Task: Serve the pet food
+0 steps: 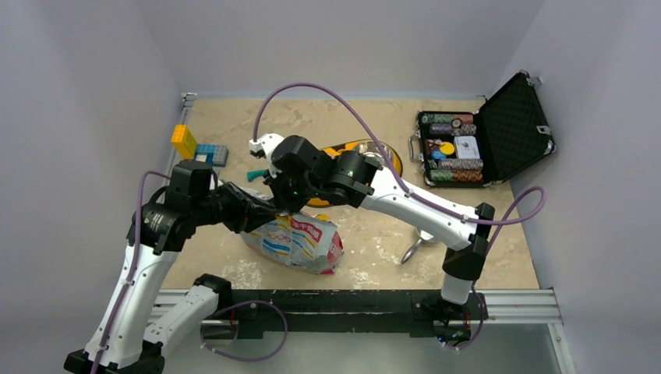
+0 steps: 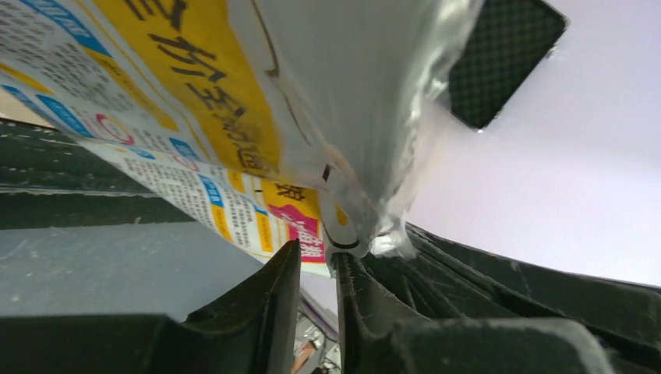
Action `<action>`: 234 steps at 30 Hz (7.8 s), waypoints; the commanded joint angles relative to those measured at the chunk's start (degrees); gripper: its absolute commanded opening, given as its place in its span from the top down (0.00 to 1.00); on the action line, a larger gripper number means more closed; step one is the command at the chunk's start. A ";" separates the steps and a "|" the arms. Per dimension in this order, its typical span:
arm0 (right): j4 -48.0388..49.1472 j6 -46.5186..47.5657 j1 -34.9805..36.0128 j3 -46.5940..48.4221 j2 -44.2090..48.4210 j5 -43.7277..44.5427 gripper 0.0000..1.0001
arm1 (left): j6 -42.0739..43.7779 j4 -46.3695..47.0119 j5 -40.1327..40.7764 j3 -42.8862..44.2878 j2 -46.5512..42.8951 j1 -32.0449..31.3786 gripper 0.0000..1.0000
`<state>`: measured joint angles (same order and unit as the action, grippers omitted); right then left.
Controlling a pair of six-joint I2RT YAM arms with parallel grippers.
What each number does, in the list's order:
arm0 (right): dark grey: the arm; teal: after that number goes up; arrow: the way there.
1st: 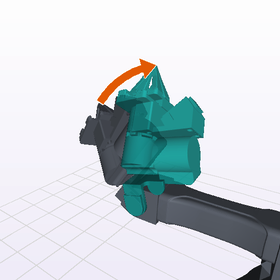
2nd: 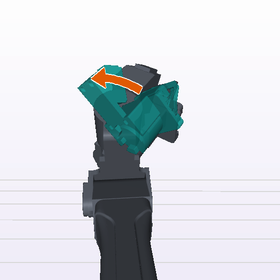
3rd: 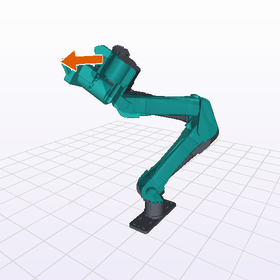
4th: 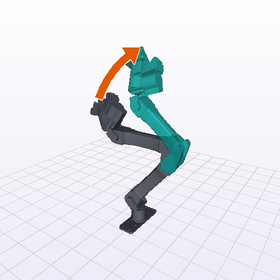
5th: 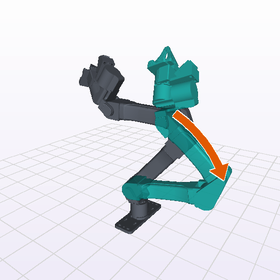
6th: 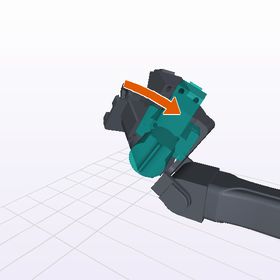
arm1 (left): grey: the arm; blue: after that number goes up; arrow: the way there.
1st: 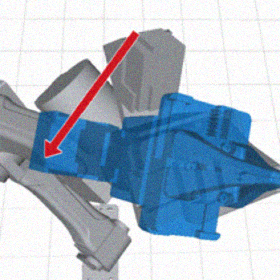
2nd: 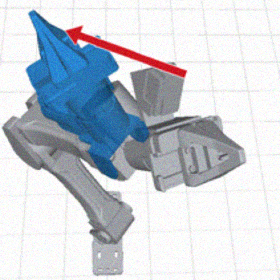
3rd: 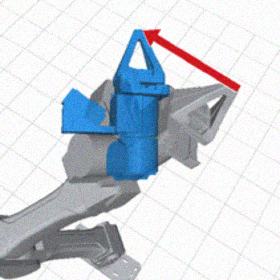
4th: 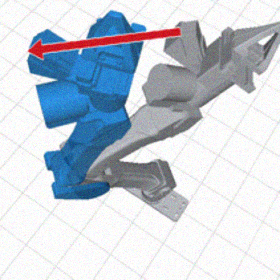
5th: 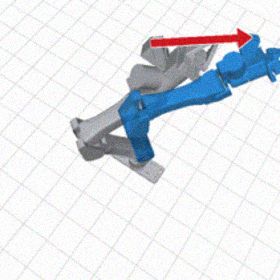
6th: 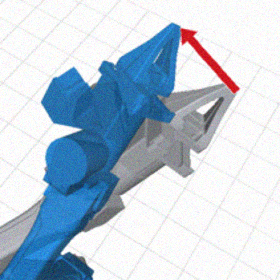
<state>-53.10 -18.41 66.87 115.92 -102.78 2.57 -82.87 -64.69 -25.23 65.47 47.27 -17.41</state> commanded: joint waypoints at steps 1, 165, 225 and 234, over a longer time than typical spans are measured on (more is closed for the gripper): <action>8.34 6.50 2.53 3.08 2.65 4.88 1.00 | 5.44 -9.81 3.51 -3.92 0.14 -0.52 0.76; 19.21 -13.75 -12.12 -25.70 6.63 -10.97 0.99 | 50.00 -7.46 18.27 20.14 19.60 0.01 1.00; 26.35 -25.24 -10.18 18.73 -13.29 -30.16 1.00 | 60.72 -34.95 76.59 59.93 27.44 0.27 1.00; 24.25 -22.60 -16.52 2.89 -10.55 -32.01 1.00 | 57.82 -24.61 53.30 41.58 23.97 0.18 1.00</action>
<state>-29.30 -41.93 54.17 127.94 -117.71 -25.50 -23.20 -92.29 39.92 117.43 75.66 -17.23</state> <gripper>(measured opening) 0.010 0.018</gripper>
